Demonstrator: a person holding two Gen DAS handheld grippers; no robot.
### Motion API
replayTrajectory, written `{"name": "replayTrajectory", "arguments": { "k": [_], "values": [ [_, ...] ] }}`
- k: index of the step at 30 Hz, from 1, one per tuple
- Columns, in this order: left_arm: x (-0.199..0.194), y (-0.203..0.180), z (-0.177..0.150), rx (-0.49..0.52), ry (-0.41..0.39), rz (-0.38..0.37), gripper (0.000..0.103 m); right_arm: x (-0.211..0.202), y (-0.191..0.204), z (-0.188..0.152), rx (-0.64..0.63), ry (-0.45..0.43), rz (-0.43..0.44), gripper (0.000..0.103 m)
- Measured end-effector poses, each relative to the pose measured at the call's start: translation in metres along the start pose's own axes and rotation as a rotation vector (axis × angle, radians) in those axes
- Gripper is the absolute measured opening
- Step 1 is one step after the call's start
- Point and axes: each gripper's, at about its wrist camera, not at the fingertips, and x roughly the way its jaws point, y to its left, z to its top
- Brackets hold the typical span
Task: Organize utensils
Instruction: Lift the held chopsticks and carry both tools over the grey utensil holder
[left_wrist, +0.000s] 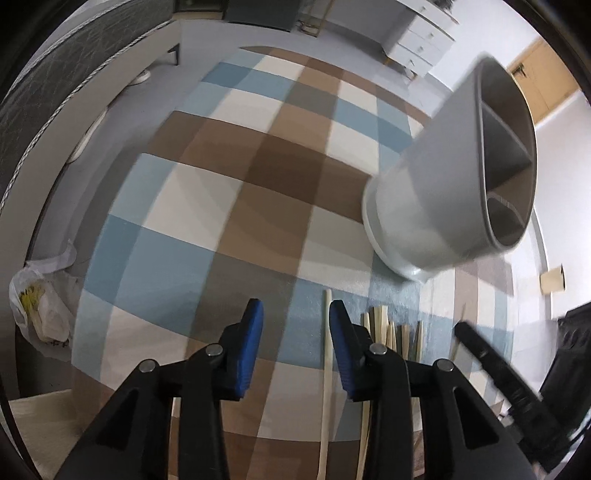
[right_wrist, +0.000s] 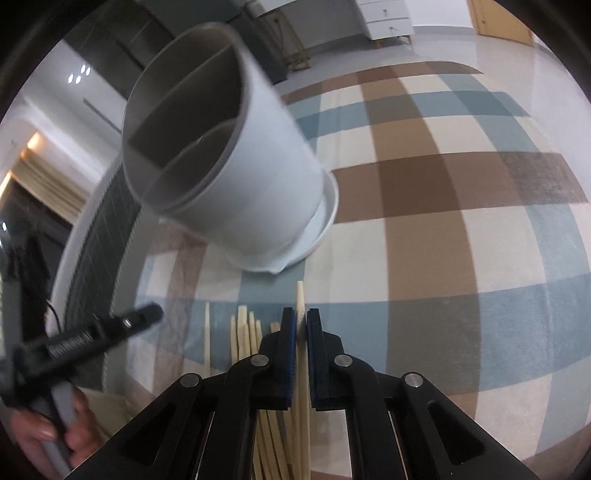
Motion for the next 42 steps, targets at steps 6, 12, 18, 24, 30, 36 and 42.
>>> {"name": "replayTrajectory", "arguments": {
  "k": [6,12,18,24,30,36,42],
  "values": [
    [0.017,-0.016,-0.007,0.073,0.058,0.037,0.037,-0.01,-0.015,0.009,0.119,-0.06,0.097,0.005],
    [0.028,-0.027,-0.011,0.115,0.079,0.096,0.037,-0.016,-0.021,0.014,0.153,-0.093,0.139,0.005],
    [0.027,-0.046,-0.022,0.24,0.046,0.197,0.007,-0.022,-0.025,0.017,0.172,-0.12,0.167,0.005],
    [0.022,-0.045,-0.024,0.241,0.005,0.135,0.001,-0.032,-0.03,0.017,0.19,-0.16,0.178,0.005],
    [-0.026,-0.036,-0.03,0.221,-0.176,0.053,0.001,-0.059,-0.011,0.01,0.095,-0.241,0.161,0.005],
    [-0.082,-0.043,-0.055,0.239,-0.314,-0.022,0.001,-0.093,0.028,-0.006,-0.057,-0.352,0.143,0.005],
    [-0.105,-0.056,-0.054,0.269,-0.356,-0.07,0.0,-0.116,0.054,-0.019,-0.14,-0.416,0.107,0.005]
  ]
}}
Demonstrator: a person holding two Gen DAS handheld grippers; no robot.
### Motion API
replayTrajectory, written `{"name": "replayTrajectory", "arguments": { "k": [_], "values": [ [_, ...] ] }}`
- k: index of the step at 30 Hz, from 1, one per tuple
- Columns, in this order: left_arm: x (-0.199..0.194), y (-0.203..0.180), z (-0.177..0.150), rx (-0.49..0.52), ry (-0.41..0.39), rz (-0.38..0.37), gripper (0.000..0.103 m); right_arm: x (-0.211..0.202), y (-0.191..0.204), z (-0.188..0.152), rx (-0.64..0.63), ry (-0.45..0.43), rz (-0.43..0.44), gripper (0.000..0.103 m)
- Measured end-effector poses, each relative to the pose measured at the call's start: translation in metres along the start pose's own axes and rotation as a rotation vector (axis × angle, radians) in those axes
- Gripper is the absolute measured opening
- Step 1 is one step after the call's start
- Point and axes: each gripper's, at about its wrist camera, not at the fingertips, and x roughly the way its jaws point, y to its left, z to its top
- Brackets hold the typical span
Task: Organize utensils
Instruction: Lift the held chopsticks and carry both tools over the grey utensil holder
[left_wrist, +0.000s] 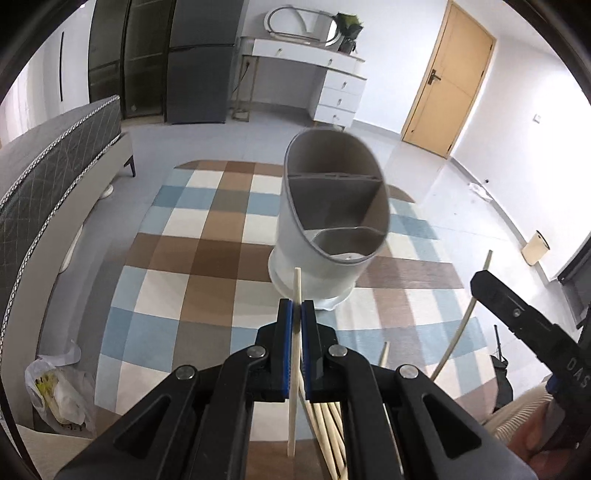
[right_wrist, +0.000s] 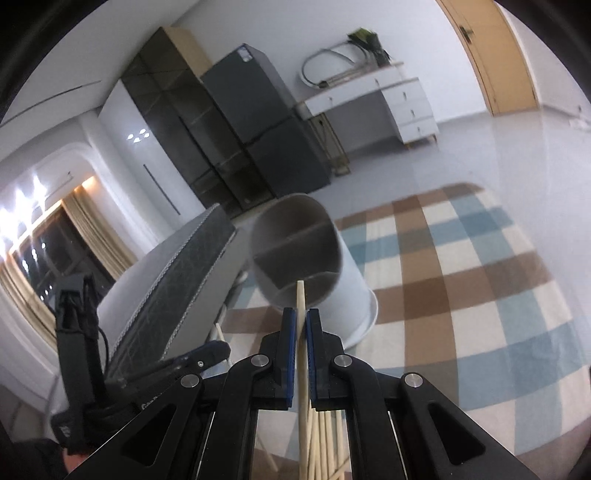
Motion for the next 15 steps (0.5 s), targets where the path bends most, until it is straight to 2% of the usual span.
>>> {"name": "replayTrajectory", "arguments": {
  "k": [10,15],
  "values": [
    [-0.009,0.003,0.011,0.052,-0.035,-0.016,0.0,-0.031,0.015,0.014,-0.057,-0.086,-0.044,0.005],
    [-0.024,-0.001,0.021,0.048,-0.047,-0.058,0.0,-0.037,0.017,0.027,-0.073,-0.123,-0.047,0.005]
  ]
}}
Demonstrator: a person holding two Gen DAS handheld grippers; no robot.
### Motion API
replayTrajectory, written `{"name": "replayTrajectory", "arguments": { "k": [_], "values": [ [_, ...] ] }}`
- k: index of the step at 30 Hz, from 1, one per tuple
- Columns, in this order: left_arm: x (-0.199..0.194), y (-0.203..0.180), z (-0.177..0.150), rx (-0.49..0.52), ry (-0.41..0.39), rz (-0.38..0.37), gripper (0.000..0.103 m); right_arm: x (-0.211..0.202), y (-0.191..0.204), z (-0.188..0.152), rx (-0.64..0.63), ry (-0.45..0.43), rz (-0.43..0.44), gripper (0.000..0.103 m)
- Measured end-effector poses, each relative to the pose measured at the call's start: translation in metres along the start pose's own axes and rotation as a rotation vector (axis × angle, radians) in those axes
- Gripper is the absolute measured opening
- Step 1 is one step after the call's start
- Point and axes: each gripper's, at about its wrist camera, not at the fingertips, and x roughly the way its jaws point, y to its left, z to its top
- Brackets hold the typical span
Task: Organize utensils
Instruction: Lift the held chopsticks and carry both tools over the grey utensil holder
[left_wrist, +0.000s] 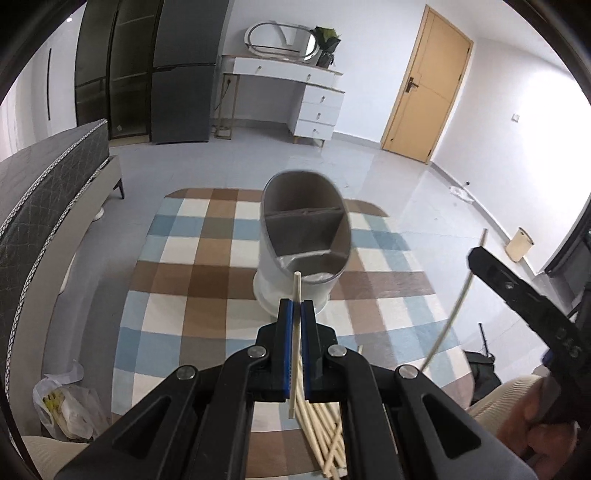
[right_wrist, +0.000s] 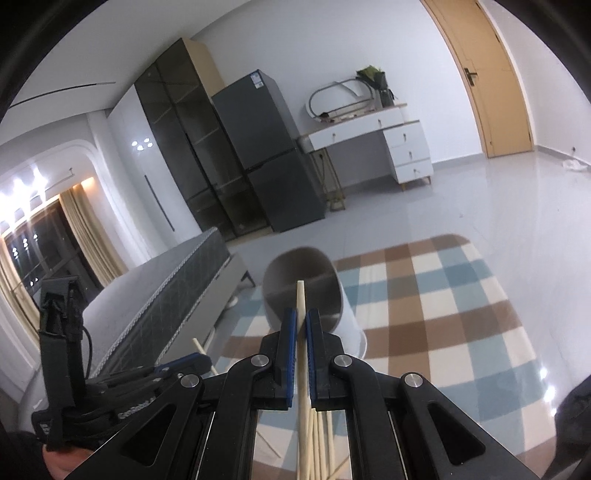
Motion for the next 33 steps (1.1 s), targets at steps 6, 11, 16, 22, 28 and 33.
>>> {"name": "replayTrajectory", "arguments": {
  "k": [6,11,16,22,28,33],
  "values": [
    [-0.03,-0.01,0.041,0.007,-0.053,-0.055,0.0,0.001,0.005,0.036,-0.029,-0.057,0.014,0.005],
    [-0.047,-0.014,0.085,-0.01,-0.109,-0.081,0.0,0.005,0.017,0.077,-0.077,-0.133,0.048,0.005],
    [-0.042,-0.012,0.124,-0.015,-0.163,-0.084,0.0,0.02,0.027,0.114,-0.13,-0.186,0.07,0.005],
    [-0.014,-0.002,0.153,-0.01,-0.185,-0.074,0.0,0.061,0.034,0.139,-0.193,-0.216,0.078,0.005],
    [0.022,0.016,0.162,-0.026,-0.164,-0.064,0.0,0.103,0.028,0.137,-0.184,-0.222,0.08,0.005],
    [0.039,0.025,0.165,-0.036,-0.159,-0.064,0.0,0.129,0.018,0.129,-0.15,-0.225,0.077,0.005]
  ]
}}
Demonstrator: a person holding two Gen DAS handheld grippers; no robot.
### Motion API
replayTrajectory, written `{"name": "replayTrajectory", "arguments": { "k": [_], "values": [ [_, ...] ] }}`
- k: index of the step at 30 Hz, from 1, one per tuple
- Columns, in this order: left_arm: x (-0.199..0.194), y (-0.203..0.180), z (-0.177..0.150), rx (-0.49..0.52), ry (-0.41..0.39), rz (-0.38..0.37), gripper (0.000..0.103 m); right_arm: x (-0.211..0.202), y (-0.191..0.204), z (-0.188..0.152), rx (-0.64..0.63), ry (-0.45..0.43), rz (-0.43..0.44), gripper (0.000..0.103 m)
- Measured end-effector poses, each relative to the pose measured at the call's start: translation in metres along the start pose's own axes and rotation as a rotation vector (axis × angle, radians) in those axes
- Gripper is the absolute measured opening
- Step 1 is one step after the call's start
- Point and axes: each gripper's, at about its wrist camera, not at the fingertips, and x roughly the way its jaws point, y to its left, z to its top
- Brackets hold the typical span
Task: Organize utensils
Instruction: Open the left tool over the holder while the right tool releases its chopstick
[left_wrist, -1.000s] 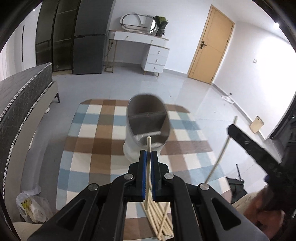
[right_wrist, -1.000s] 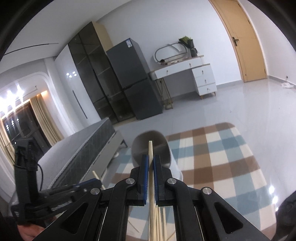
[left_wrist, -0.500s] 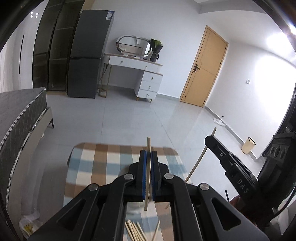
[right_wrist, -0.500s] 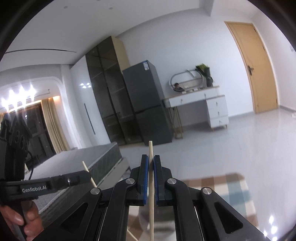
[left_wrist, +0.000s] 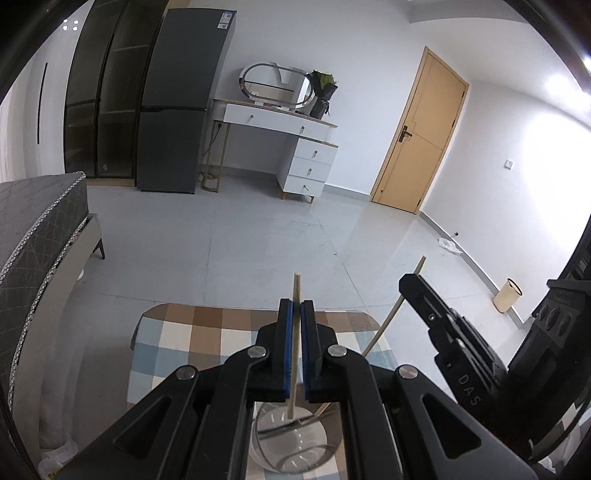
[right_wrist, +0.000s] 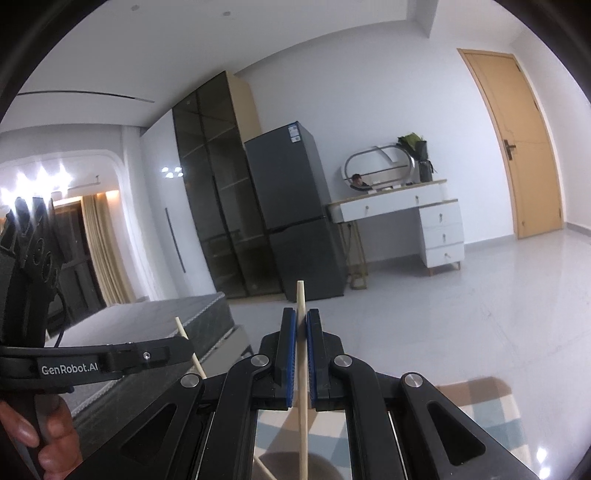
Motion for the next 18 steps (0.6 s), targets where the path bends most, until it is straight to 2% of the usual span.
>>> {"name": "replayTrajectory", "arguments": {
  "k": [7,18],
  "values": [
    [0.009,0.0,-0.002,0.011,0.001,0.0,0.0,0.012,-0.006,-0.017,-0.032,0.018,0.005,0.005],
    [0.018,0.001,-0.012,0.004,0.079,0.009,0.0,0.009,0.006,-0.041,-0.154,0.103,0.07,0.005]
  ]
}}
